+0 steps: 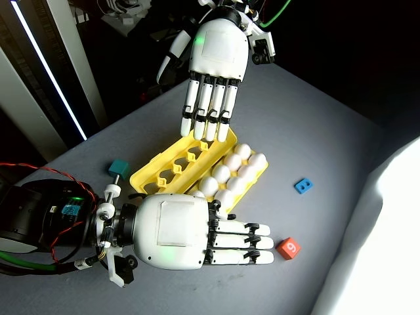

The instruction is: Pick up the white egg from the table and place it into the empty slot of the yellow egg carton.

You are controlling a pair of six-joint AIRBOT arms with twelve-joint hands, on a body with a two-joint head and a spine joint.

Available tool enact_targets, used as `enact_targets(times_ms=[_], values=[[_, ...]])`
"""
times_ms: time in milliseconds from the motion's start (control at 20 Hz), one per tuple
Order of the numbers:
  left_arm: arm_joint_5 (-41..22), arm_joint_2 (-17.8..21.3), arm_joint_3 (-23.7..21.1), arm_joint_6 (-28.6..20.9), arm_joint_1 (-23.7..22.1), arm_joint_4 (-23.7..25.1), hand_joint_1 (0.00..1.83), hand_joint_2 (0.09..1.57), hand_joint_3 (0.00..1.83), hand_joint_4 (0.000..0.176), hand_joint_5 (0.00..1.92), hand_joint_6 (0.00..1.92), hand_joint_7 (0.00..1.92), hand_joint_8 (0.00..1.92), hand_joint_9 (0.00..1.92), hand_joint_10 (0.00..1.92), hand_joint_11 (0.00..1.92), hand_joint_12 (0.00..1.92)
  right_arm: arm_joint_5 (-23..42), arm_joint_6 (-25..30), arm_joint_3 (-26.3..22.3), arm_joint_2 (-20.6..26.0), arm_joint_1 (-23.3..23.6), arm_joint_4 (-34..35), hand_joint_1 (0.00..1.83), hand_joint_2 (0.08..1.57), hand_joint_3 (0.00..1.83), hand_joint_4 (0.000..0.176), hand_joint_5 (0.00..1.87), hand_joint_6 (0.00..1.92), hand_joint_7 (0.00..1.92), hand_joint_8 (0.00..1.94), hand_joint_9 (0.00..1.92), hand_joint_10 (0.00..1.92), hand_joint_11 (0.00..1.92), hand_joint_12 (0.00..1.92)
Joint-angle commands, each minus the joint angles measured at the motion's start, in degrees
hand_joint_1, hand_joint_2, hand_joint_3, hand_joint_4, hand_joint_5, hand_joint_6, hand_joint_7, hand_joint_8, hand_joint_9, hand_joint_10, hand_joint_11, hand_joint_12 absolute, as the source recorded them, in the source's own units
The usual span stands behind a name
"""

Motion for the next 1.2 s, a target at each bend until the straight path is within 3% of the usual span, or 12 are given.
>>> enact_targets(times_ms=[0,100,300,350,450,650,900,1150], values=[[2.9,-0.1,0.1,0.0,-0.4,-1.6,0.00,1.14,0.00,0.000,0.00,0.00,0.00,0.00,0.00,0.00,0.00,0.00,6.8,0.2,0.1,0.1,0.3,0.7,0.64,0.91,0.00,0.137,0.79,0.00,0.09,0.00,0.00,0.00,0.00,0.00],[2.9,-0.1,0.3,0.0,-0.5,-1.6,0.00,1.14,0.00,0.000,0.00,0.00,0.00,0.00,0.00,0.00,0.00,0.00,6.8,0.1,0.1,0.1,0.1,0.7,0.60,0.93,0.00,0.152,0.76,0.00,0.07,0.00,0.00,0.00,0.00,0.00],[2.9,-0.1,0.4,-0.3,-1.0,-1.6,0.00,1.14,0.00,0.000,0.01,0.00,0.00,0.00,0.00,0.00,0.00,0.00,6.8,0.1,0.1,0.1,0.0,0.7,0.65,0.89,0.00,0.147,0.76,0.00,0.05,0.00,0.00,0.00,0.00,0.00],[2.8,-0.1,0.3,-0.3,-1.0,-1.6,0.00,1.14,0.00,0.000,0.01,0.01,0.00,0.00,0.00,0.00,0.00,0.00,6.8,0.1,0.0,0.2,0.0,0.7,0.63,0.90,0.00,0.158,0.76,0.00,0.04,0.00,0.00,0.00,0.00,0.00],[2.6,0.0,0.3,-0.3,-1.2,-1.6,0.00,1.13,0.00,0.000,0.00,0.00,0.00,0.00,0.00,0.00,0.00,0.00,6.8,0.2,-1.0,1.5,0.0,1.0,0.63,0.89,0.00,0.156,0.75,0.00,0.01,0.00,0.00,0.00,0.00,0.00],[2.6,-0.1,0.3,-0.4,-1.3,-1.6,0.00,1.13,0.00,0.000,0.00,0.00,0.00,0.00,0.00,0.00,0.00,0.00,6.8,0.2,-9.9,10.2,-0.1,1.2,0.63,0.89,0.00,0.175,0.73,0.00,0.00,0.00,0.00,0.00,0.00,0.00],[2.3,0.0,0.1,-0.4,-1.6,-1.6,0.00,1.14,0.00,0.000,0.00,0.00,0.00,0.00,0.00,0.00,0.00,0.00,-0.1,-3.4,-20.8,21.9,-0.3,1.2,0.57,0.91,0.00,0.176,0.68,0.00,0.00,0.00,0.00,0.00,0.00,0.00],[2.3,-0.1,-0.3,-0.6,-1.9,-1.6,0.00,1.14,0.00,0.000,0.01,0.00,0.00,0.00,0.00,0.00,0.00,0.00,-2.8,-4.9,-31.6,32.1,-0.6,9.9,0.53,0.93,0.01,0.176,0.69,0.01,0.08,0.02,0.00,0.00,0.00,0.00]])
